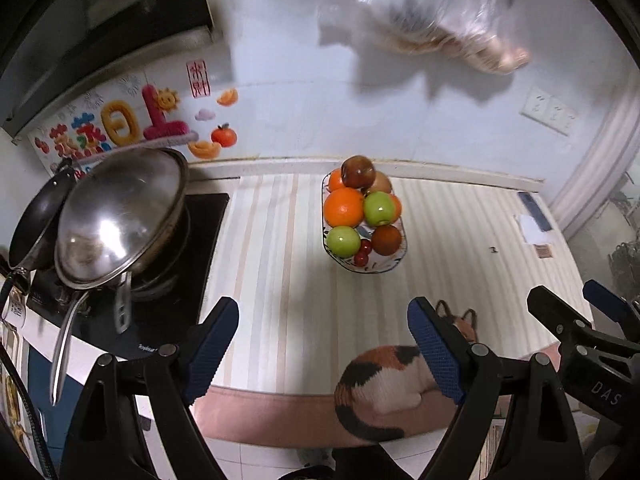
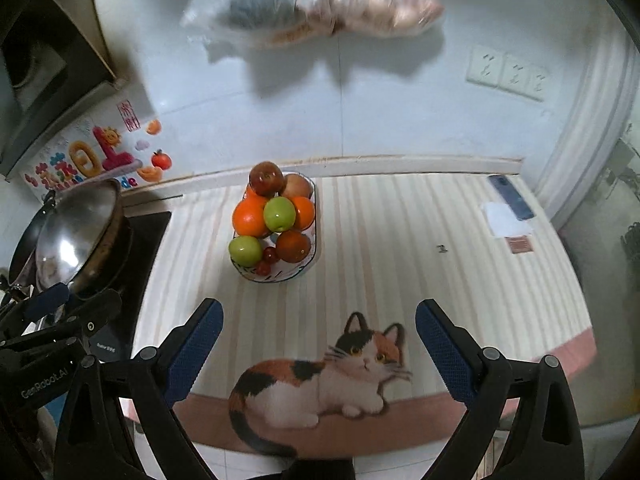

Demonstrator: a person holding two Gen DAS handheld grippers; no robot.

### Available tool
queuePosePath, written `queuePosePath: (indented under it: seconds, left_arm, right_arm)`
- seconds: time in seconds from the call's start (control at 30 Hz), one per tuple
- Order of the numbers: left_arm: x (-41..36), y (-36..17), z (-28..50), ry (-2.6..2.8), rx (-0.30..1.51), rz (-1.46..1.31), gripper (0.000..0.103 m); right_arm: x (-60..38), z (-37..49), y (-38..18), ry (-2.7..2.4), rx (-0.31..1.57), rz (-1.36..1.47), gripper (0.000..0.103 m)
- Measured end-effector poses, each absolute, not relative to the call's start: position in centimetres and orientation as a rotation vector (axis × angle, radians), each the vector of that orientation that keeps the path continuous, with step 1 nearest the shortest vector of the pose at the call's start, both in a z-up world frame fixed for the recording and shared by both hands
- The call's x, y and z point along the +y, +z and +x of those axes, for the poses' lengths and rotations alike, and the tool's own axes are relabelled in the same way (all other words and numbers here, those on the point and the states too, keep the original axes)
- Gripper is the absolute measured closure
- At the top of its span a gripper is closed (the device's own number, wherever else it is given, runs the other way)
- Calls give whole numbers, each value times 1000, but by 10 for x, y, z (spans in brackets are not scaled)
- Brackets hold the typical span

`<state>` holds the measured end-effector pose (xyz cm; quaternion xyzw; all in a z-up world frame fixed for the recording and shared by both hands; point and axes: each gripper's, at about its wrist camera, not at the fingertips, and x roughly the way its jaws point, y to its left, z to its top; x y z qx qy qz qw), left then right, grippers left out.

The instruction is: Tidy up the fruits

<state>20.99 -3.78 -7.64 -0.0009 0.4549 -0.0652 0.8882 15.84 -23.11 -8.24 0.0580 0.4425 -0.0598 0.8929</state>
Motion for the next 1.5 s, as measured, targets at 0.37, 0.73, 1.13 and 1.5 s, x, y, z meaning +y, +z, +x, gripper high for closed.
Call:
queuePosePath:
  seconds: [0.37,0.73,1.13,1.5]
  left_arm:
    - [-17,-39,131,-167,888,0,17]
    - [-21,-18,101,-163,830,-12,17]
    - [-34,-16,112,-154,826,1,3]
    - [-42,-31,171,-81,820,29,0]
  right_arm:
    - [-210,57,-31,-143,835,122,3]
    - [-199,23,2,-102,769,87,3]
    - [-218,45,-9,-80,795,129,3]
    - [-230,112,-27,-107,803,111,1]
